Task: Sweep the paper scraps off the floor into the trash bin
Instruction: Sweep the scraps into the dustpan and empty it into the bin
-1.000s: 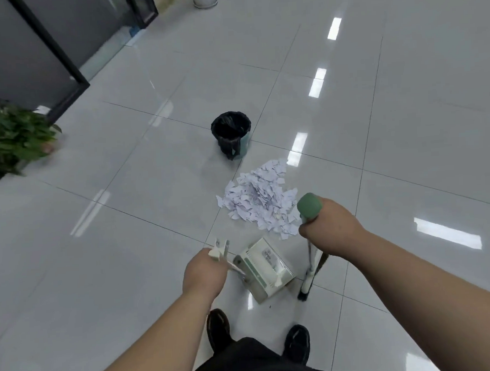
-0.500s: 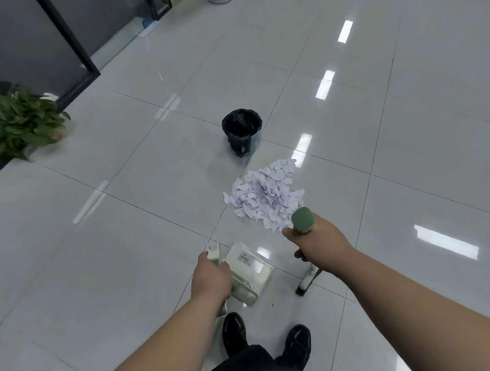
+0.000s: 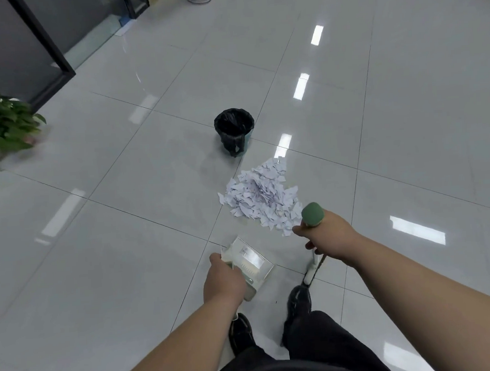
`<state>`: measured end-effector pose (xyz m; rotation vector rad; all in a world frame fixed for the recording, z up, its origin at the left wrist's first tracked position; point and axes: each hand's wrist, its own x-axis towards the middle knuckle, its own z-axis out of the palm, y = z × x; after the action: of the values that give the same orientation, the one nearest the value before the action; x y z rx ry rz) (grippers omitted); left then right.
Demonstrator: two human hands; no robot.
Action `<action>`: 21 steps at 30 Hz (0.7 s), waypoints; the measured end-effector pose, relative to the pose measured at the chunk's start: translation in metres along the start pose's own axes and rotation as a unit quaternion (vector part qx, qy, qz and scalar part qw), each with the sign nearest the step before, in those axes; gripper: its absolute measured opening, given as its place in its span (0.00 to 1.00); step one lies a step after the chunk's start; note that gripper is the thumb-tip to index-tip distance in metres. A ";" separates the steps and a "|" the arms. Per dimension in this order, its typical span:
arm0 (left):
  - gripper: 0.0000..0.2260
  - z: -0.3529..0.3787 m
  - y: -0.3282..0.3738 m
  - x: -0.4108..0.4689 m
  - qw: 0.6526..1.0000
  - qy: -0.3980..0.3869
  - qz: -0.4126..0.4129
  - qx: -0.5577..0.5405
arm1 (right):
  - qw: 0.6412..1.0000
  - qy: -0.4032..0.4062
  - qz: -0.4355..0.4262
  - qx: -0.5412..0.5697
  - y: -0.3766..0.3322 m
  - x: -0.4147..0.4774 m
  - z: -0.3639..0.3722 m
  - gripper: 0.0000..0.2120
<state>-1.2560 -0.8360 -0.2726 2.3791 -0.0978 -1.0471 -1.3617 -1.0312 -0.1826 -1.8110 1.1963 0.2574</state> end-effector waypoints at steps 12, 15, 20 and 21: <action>0.12 0.004 -0.002 0.007 0.995 -0.037 -0.050 -0.083 | 0.982 -0.002 -0.039 -0.182 0.001 0.011 0.006 0.12; 0.13 0.002 0.001 0.008 0.992 -0.042 -0.064 -0.100 | 0.981 -0.017 -0.051 -0.186 -0.004 0.020 0.012 0.11; 0.14 -0.018 0.002 0.016 0.993 -0.021 -0.044 -0.108 | 0.988 0.021 -0.041 -0.151 -0.006 0.034 0.003 0.07; 0.16 -0.021 0.002 0.017 0.994 -0.010 -0.039 -0.106 | 0.995 0.025 -0.024 -0.090 -0.006 0.035 -0.002 0.07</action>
<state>-1.2290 -0.8328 -0.2716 2.1963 0.0962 -1.0631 -1.3399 -1.0544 -0.1993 -2.0108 1.1941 0.3014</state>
